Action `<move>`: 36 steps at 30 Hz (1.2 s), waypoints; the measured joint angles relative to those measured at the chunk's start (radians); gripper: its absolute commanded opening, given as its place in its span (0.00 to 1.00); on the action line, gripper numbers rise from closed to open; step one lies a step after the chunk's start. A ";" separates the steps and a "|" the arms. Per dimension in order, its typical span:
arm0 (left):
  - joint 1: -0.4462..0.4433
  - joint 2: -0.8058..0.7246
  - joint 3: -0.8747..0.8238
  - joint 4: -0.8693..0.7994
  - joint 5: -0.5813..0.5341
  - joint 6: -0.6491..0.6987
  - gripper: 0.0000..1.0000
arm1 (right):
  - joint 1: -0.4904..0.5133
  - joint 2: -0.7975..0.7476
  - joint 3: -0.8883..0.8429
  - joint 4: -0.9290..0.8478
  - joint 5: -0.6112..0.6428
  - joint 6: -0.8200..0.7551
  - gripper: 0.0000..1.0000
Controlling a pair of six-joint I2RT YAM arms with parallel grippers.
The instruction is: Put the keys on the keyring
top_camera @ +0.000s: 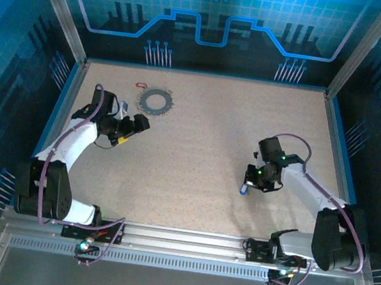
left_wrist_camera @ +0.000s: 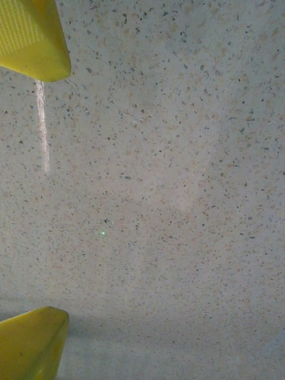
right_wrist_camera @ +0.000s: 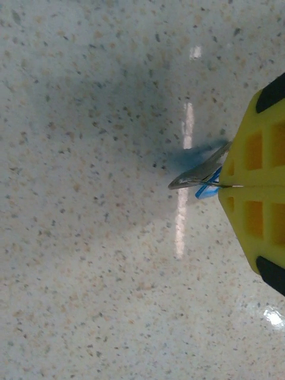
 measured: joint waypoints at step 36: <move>0.000 -0.011 0.001 0.000 0.004 0.000 0.99 | -0.071 0.163 0.160 0.029 0.008 -0.172 0.30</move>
